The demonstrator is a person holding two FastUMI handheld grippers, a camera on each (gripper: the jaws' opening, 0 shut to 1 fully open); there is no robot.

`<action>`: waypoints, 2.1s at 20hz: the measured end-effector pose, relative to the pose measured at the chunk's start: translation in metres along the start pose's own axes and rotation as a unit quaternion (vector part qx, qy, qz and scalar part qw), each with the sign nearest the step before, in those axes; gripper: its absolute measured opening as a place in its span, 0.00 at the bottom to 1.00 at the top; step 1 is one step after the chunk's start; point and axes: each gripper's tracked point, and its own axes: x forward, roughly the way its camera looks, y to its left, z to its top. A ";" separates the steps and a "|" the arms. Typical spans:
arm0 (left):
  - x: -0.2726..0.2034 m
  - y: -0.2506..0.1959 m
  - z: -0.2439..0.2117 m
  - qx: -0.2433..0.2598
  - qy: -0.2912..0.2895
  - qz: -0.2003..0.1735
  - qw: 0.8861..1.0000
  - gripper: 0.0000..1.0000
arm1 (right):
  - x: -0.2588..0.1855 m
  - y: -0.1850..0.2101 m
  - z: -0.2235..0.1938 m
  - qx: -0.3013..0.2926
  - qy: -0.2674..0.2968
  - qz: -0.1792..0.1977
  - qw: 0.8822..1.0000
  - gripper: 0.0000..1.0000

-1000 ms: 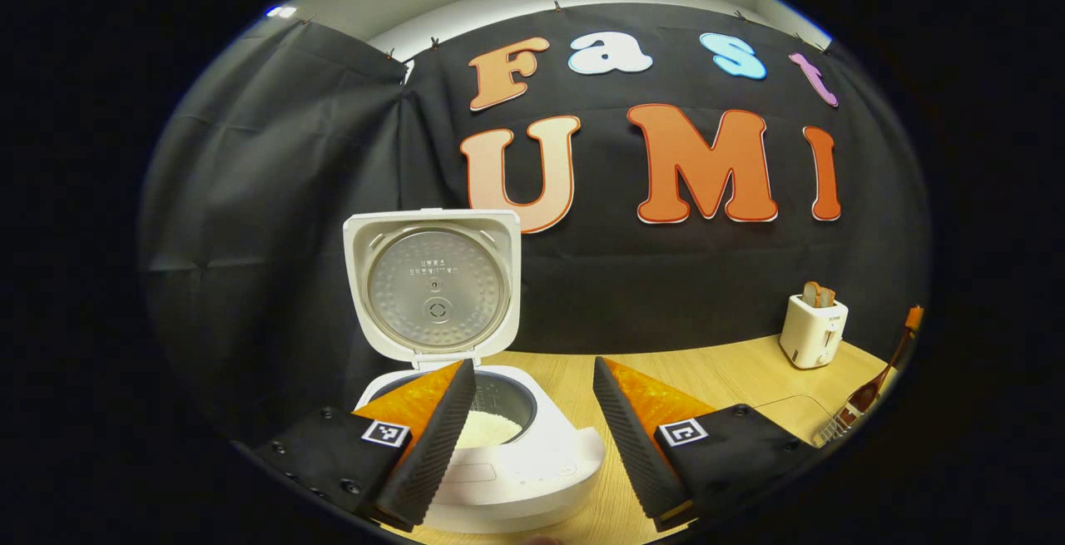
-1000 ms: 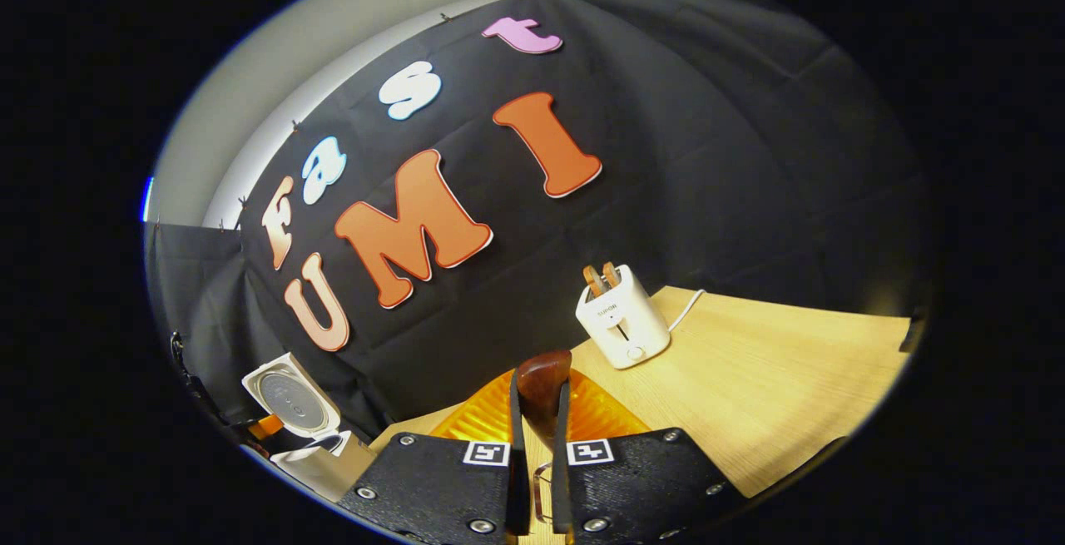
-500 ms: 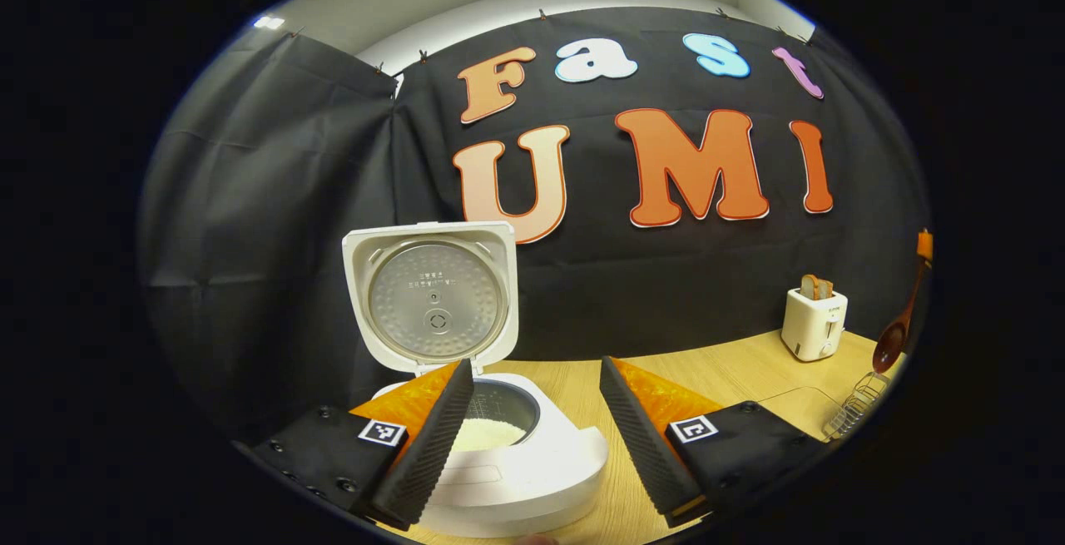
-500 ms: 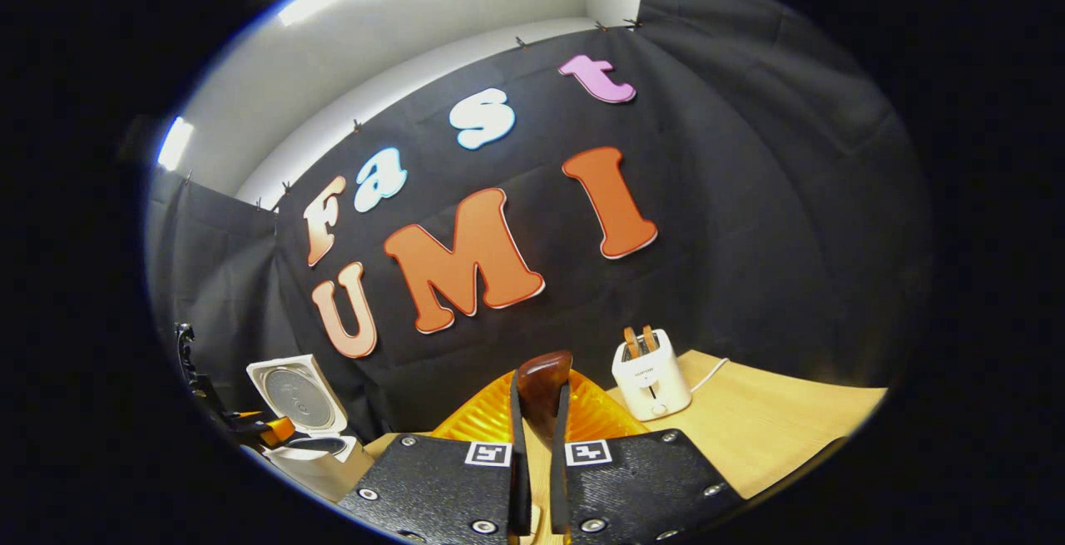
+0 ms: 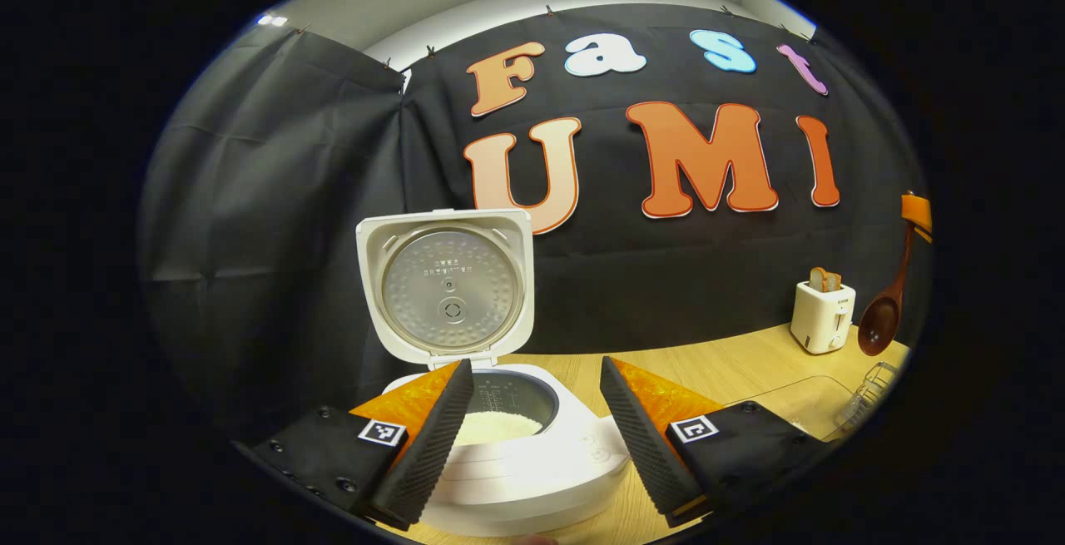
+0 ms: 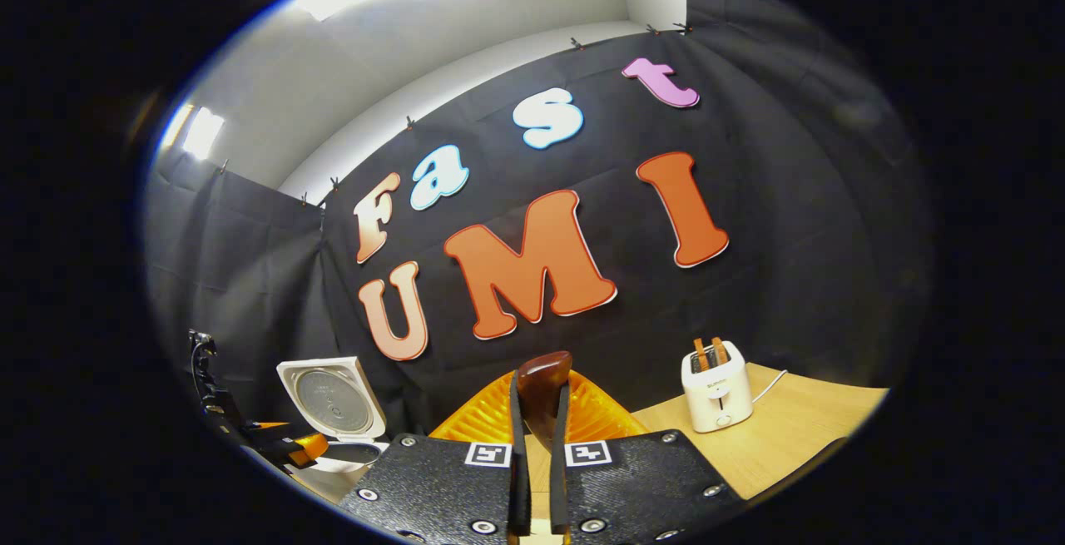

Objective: Close the left gripper, press the button to open the rice cooker; take a wooden spoon from the chopstick holder with the right hand, scoop a spoonful of rice and pour it into the rice cooker, then put the wooden spoon back into the chopstick holder.

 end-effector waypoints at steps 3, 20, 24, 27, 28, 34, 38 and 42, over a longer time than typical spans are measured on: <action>0.002 0.005 -0.010 -0.003 0.008 0.003 1.000 0.99 | 0.008 0.012 -0.028 -0.011 0.027 0.007 1.000 0.09; 0.016 0.023 -0.047 -0.015 0.036 0.016 0.999 0.99 | 0.013 0.024 -0.170 -0.110 0.174 -0.013 0.978 0.09; 0.017 0.026 -0.051 -0.020 0.042 0.018 0.999 1.00 | 0.009 0.022 -0.177 -0.090 0.184 -0.025 0.978 0.09; 0.014 0.029 -0.052 -0.024 0.042 0.022 0.999 0.99 | 0.008 0.025 -0.177 -0.071 0.183 -0.031 0.980 0.09; 0.014 0.030 -0.053 -0.027 0.043 0.023 0.998 0.99 | 0.008 0.027 -0.178 -0.056 0.183 -0.032 0.981 0.09; 0.008 0.037 -0.054 -0.037 0.040 0.028 0.998 0.99 | 0.005 0.042 -0.184 -0.011 0.188 -0.027 0.982 0.09; 0.003 0.045 -0.055 -0.048 0.039 0.034 0.998 1.00 | 0.001 0.050 -0.188 0.067 0.194 -0.033 0.978 0.09; -0.004 0.054 -0.056 -0.056 0.038 0.041 0.997 1.00 | 0.002 0.049 -0.200 0.148 0.208 -0.054 0.965 0.09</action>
